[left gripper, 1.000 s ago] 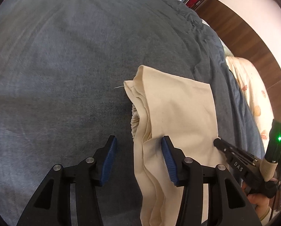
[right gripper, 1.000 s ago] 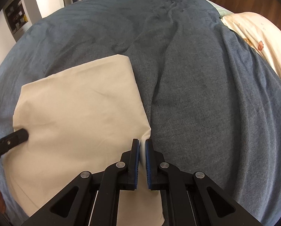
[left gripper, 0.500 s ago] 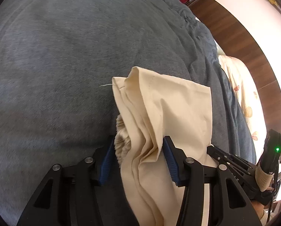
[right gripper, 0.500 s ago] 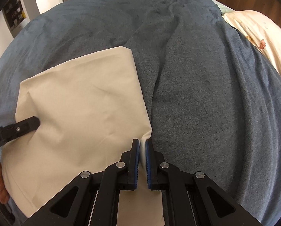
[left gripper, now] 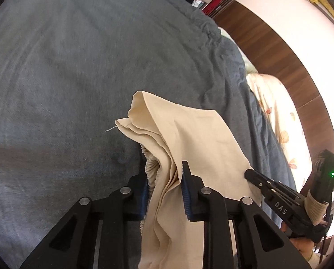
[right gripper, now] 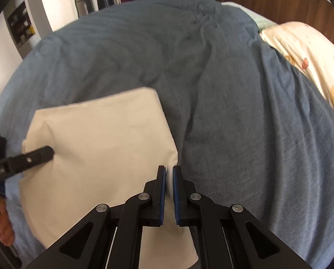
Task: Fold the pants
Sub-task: 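Lift the folded shorts with both grippers and carry them onto the blue clothes stack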
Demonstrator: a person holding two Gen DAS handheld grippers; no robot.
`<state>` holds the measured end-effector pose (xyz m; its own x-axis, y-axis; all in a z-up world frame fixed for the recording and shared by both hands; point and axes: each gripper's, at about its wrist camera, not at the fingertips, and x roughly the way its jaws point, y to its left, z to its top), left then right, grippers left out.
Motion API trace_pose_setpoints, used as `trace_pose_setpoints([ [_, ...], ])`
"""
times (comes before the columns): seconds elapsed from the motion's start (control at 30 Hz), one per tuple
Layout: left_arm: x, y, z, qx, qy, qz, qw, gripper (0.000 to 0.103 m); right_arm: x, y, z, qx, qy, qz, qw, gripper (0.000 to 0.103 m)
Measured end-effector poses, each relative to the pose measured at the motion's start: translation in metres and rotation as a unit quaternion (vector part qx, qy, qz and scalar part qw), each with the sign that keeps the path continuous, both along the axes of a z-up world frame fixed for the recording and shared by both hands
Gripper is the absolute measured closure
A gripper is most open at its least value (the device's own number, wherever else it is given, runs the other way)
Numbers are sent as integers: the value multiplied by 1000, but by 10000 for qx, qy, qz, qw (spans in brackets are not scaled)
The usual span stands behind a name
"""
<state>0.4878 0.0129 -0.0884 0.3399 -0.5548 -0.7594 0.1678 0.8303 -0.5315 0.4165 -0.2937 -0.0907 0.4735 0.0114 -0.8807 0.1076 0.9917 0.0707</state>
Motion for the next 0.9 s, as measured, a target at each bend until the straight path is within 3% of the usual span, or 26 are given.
trace_pose_setpoints([
  [0.47, -33, 80, 104, 80, -687, 706, 9951, 78, -9, 52, 100, 186, -780, 525, 9954, 96],
  [0.9, -84, 217, 176, 479, -1041, 1489, 9822, 78, -14, 179, 167, 552, -1222, 1371, 9814, 96],
])
